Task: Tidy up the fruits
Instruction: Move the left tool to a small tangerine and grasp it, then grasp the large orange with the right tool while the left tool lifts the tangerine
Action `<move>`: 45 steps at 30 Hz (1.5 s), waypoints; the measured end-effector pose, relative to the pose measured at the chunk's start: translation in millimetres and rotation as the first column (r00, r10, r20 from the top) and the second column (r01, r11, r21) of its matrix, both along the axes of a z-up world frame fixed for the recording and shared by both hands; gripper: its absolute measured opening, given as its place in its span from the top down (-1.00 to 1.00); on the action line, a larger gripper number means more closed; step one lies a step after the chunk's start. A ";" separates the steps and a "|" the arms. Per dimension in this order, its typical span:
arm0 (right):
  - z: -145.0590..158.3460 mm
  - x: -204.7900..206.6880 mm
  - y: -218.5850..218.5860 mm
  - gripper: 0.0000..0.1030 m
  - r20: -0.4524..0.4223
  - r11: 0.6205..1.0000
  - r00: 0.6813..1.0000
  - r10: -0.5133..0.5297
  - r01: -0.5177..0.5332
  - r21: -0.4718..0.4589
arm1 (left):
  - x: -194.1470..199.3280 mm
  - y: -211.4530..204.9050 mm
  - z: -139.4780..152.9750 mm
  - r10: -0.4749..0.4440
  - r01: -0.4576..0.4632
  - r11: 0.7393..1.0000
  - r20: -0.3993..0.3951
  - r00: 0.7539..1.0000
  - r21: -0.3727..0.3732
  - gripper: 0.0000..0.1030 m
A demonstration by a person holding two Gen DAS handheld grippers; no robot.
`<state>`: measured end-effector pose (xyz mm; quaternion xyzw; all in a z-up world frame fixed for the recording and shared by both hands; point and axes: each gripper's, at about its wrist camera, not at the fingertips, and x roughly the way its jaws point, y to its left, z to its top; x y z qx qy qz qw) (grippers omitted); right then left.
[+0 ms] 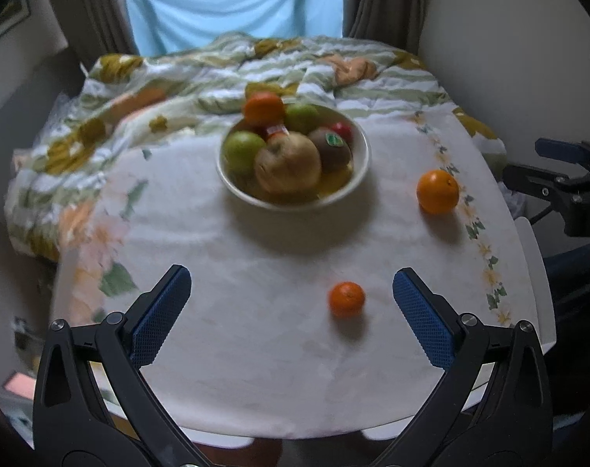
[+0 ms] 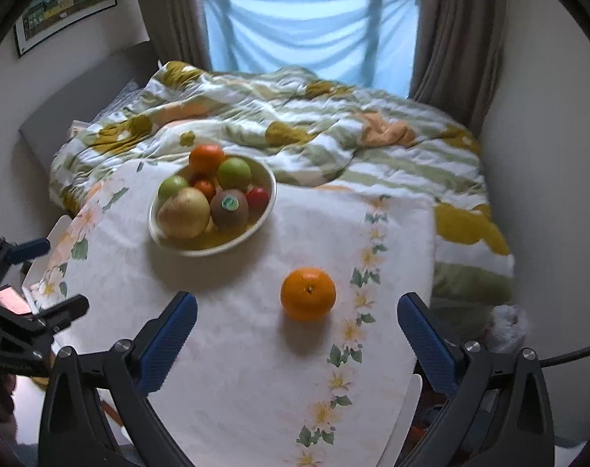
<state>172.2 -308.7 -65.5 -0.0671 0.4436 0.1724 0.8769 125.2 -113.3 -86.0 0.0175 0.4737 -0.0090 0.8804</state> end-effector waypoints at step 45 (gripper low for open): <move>-116.5 72.7 5.3 -0.47 -0.162 0.983 0.970 0.181 -0.181 0.016 | 17.2 -31.8 -103.4 0.119 -0.126 0.992 -0.168 0.979 -0.031 0.18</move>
